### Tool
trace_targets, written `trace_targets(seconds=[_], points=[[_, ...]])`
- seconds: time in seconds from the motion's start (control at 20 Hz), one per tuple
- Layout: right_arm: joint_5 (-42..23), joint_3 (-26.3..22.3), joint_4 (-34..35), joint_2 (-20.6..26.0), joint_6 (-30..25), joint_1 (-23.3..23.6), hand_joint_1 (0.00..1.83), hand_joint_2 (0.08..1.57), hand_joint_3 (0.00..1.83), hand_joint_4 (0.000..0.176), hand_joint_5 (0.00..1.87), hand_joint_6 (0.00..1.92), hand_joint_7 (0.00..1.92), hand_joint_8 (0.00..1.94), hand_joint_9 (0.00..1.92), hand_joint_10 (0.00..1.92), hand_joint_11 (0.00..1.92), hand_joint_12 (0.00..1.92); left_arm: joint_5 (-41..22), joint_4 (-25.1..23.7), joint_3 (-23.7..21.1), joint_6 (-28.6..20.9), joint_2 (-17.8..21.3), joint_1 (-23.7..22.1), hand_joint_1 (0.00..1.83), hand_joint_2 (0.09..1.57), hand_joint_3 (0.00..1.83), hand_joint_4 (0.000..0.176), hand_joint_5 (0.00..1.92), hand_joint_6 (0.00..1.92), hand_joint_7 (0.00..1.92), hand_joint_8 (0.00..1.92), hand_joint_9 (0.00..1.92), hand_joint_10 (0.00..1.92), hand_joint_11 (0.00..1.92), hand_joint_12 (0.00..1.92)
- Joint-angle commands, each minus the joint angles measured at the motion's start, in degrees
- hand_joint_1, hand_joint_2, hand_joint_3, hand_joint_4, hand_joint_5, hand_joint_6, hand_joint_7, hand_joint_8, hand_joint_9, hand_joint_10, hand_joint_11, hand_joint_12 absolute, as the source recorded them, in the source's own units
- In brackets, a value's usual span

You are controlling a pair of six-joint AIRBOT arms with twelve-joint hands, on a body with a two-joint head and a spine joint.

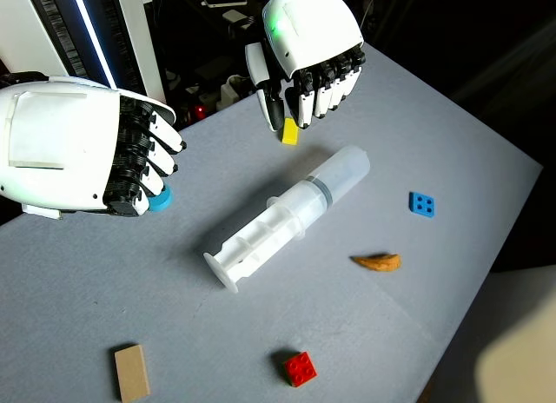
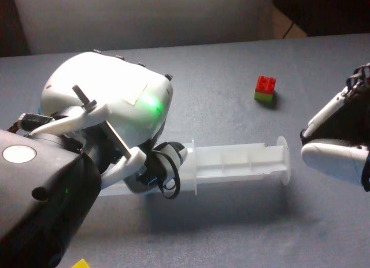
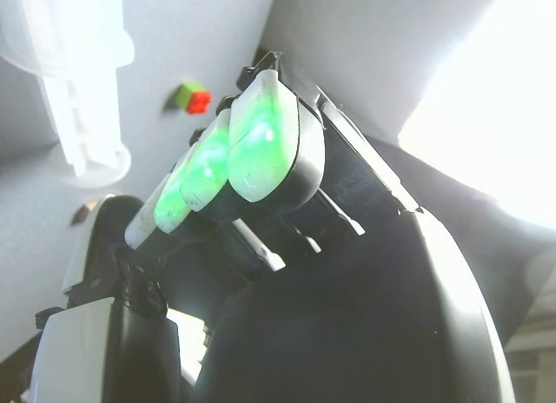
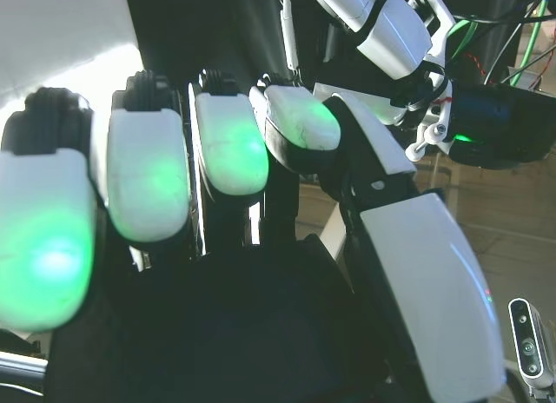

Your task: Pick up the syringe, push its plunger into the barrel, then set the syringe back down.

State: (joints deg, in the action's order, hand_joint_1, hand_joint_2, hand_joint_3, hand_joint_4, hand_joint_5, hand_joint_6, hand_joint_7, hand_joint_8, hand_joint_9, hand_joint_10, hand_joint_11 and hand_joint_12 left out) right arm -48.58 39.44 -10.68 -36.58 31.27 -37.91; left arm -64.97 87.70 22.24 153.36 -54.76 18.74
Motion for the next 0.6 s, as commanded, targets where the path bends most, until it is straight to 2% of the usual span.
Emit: trace_targets(seconds=[0.0, 0.1, 0.15, 0.25, 0.35, 0.55], points=[[-10.3, -0.1, 0.6, 0.1, -0.9, 0.5, 0.0, 0.95, 0.13, 0.0, 0.02, 0.04, 0.04, 0.04, 0.03, 0.05, 0.0, 0.33, -1.4, -5.1, -0.2, 0.2, 0.2, -0.4, 0.0, 1.01, 0.17, 0.0, 0.0, 0.01, 0.0, 0.01, 0.0, 0.01, 0.0, 0.06], [-9.1, 0.0, 0.6, 0.1, -0.8, 0.5, 0.0, 0.95, 0.13, 0.0, 0.02, 0.04, 0.04, 0.04, 0.03, 0.05, 0.0, 0.33, -1.9, -5.1, 0.0, 0.1, 0.2, -0.8, 0.0, 1.01, 0.17, 0.0, 0.0, 0.01, 0.0, 0.01, 0.0, 0.01, 0.0, 0.06], [-7.4, 0.0, 1.7, 0.1, 0.1, 0.5, 0.0, 1.0, 0.03, 0.0, 0.02, 0.0, 0.04, 0.0, 0.05, 0.01, 0.0, 0.34, -2.3, -5.1, 0.0, 0.1, 0.2, -0.9, 0.0, 1.09, 0.03, 0.0, 0.0, 0.0, 0.01, 0.0, 0.0, 0.0, 0.0, 0.07], [-7.4, 0.0, 2.6, 0.0, 0.5, 0.6, 0.0, 1.01, 0.02, 0.0, 0.01, 0.0, 0.04, 0.0, 0.05, 0.01, 0.0, 0.34, -2.3, -4.7, -0.1, 0.1, 0.2, -0.9, 0.0, 1.1, 0.02, 0.0, 0.01, 0.0, 0.02, 0.0, 0.01, 0.0, 0.0, 0.08], [-7.2, 0.0, 4.0, -0.2, 1.6, 0.8, 0.0, 1.02, 0.01, 0.0, 0.01, 0.0, 0.03, 0.0, 0.04, 0.0, 0.0, 0.26, -4.5, -2.2, -0.1, 0.1, -0.1, -0.7, 0.0, 1.11, 0.0, 0.0, 0.0, 0.0, 0.01, 0.0, 0.01, 0.0, 0.0, 0.11], [-2.7, 0.2, 4.6, -0.2, 0.8, 1.1, 0.0, 1.03, 0.0, 0.0, 0.01, 0.0, 0.05, 0.0, 0.06, 0.0, 0.0, 0.35, -10.6, 3.1, 0.4, 0.1, -2.2, 0.2, 0.04, 1.09, 0.0, 0.0, 0.0, 0.0, 0.0, 0.0, 0.0, 0.0, 0.0, 0.05]])
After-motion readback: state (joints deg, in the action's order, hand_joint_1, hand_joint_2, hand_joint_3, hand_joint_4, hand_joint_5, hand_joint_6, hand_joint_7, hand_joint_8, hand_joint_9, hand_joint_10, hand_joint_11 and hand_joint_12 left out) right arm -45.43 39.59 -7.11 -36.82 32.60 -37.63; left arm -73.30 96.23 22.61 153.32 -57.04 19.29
